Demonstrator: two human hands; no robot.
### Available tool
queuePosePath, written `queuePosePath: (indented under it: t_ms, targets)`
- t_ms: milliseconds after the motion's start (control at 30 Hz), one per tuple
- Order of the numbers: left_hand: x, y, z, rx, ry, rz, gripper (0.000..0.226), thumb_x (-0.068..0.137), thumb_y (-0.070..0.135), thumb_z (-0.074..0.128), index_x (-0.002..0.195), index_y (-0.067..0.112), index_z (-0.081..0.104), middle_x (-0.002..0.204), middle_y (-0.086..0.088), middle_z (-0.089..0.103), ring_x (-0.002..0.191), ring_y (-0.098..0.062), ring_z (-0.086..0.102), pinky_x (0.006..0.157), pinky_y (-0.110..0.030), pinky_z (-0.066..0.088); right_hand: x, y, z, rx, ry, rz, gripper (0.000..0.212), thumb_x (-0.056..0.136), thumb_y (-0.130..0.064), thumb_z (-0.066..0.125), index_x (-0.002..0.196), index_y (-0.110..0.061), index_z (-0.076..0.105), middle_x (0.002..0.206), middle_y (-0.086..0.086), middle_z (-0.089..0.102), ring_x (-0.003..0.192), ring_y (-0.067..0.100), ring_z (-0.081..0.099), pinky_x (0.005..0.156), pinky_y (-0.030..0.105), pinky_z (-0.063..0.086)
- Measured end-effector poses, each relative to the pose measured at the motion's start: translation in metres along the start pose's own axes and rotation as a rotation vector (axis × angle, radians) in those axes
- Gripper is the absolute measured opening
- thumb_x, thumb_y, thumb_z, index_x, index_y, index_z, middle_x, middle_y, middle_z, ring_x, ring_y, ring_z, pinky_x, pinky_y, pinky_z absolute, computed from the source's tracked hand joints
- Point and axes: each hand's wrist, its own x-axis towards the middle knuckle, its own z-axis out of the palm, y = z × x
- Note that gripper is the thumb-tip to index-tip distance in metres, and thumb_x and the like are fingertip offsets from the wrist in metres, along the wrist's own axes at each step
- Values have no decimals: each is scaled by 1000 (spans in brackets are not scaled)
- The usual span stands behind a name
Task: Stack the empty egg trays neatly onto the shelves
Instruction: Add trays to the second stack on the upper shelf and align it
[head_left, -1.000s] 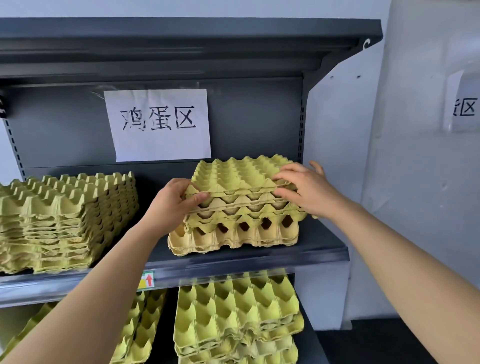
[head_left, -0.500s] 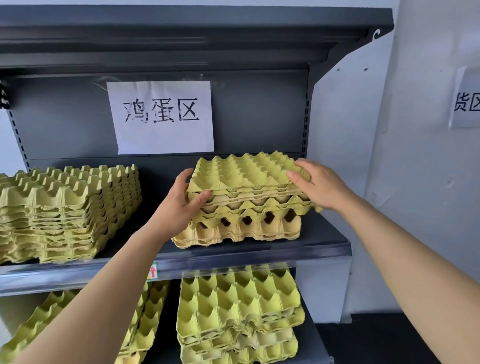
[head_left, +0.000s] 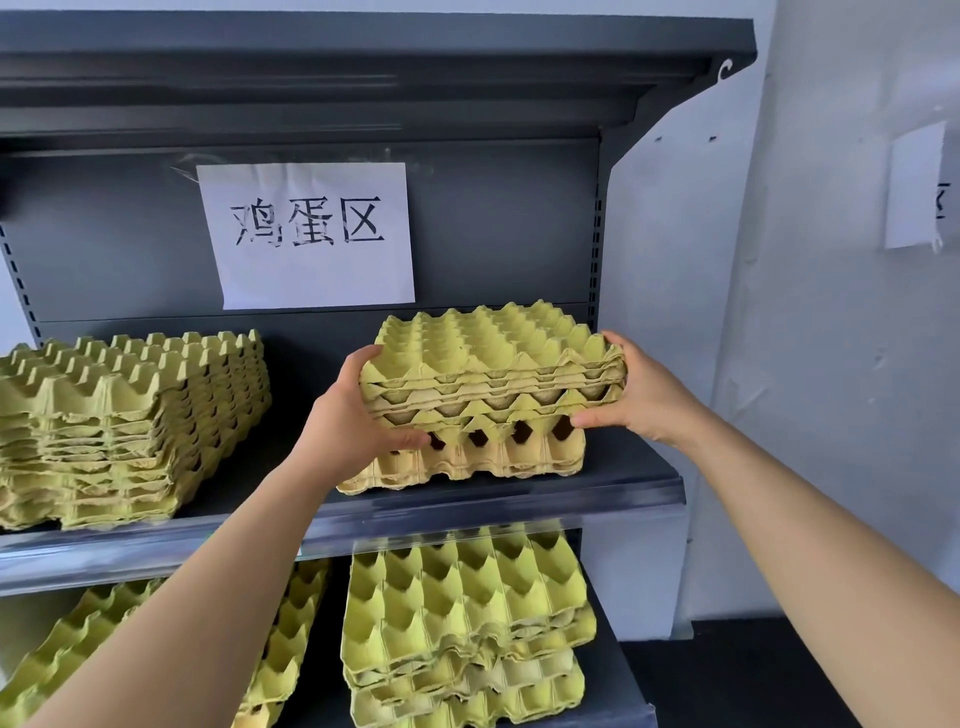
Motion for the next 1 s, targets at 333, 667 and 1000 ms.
queuePosePath:
  t_ms: [333, 667, 1000]
  targets:
    - [-1, -5, -1, 35, 41, -5, 101, 55, 42, 93, 138, 39, 36, 103, 3, 61, 71, -10, 58, 52, -20, 45, -2, 0, 4, -96, 116, -80, 109, 54, -40, 90, 145, -21, 35, 128, -2, 60, 116, 18, 56, 103, 36, 44]
    - [-2, -7, -6, 37, -9, 48, 97, 60, 31, 92, 139, 37, 36, 104, 3, 64, 77, -16, 65, 55, -27, 52, -9, -6, 4, 18, 136, -106, 97, 63, -23, 89, 144, -31, 35, 124, -8, 57, 105, 10, 53, 88, 22, 39]
    - [3, -25, -30, -31, 56, 83, 93, 64, 18, 91, 137, 41, 38, 111, 4, 62, 75, -12, 69, 65, -29, 58, -6, -19, 34, -5, 183, -176, 81, 68, -28, 86, 135, -38, 41, 137, -6, 47, 118, 14, 45, 98, 32, 40]
